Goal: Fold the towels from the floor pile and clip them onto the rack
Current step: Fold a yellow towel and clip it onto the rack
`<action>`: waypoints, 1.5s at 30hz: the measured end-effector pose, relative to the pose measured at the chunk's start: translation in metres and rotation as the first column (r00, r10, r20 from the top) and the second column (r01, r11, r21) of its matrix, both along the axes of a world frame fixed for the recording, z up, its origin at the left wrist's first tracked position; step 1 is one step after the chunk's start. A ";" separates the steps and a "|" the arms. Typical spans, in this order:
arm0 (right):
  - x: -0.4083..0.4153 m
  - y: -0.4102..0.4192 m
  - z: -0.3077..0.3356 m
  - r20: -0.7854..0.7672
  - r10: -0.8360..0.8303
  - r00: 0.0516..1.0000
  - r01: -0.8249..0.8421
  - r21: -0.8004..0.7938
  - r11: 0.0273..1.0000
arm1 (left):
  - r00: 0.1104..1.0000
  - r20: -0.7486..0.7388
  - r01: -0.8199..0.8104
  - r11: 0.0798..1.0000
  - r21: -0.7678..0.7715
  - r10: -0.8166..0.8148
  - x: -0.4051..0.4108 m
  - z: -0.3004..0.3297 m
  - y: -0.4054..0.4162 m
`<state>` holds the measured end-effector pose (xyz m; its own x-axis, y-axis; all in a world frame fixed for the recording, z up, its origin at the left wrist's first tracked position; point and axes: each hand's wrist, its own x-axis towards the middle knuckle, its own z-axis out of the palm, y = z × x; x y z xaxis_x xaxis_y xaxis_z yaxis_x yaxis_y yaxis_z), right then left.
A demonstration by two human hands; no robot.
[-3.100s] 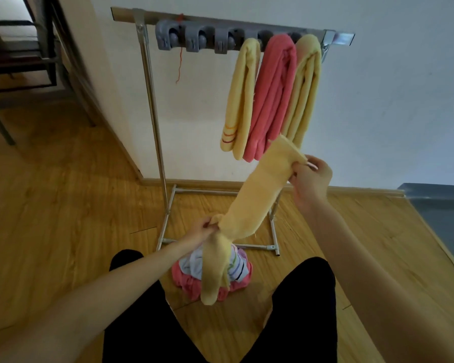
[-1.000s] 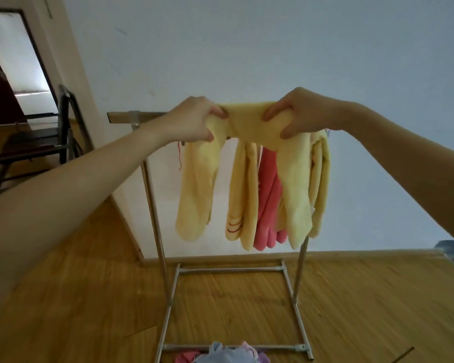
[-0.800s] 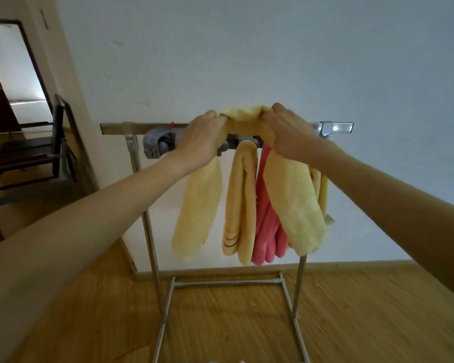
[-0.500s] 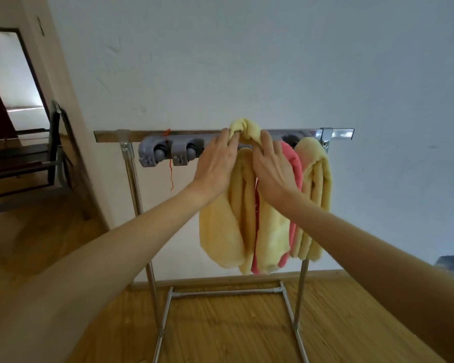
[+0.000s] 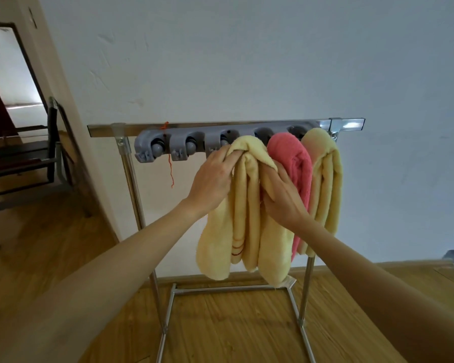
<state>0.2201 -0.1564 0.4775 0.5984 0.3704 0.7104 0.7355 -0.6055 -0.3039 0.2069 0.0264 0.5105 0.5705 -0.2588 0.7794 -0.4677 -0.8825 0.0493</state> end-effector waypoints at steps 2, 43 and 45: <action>0.002 -0.002 0.000 -0.028 -0.008 1.000 0.009 0.023 1.000 | 1.000 0.018 -0.013 1.000 -0.011 0.013 0.005 -0.008 0.012; -0.029 -0.016 -0.063 -0.227 -0.263 0.938 0.296 0.127 0.947 | 0.822 -0.566 -0.347 0.731 -0.587 -0.065 0.001 -0.130 -0.044; -0.033 -0.012 -0.065 -0.256 -0.326 0.910 0.357 0.082 0.931 | 0.788 -0.616 -0.425 0.727 -0.540 0.003 0.004 -0.132 -0.033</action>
<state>0.1874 -0.1687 0.4127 0.8273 0.0316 0.5609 0.3887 -0.7531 -0.5308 0.2109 -0.0065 0.3781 0.9071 0.3489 0.2355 0.0282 -0.6087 0.7929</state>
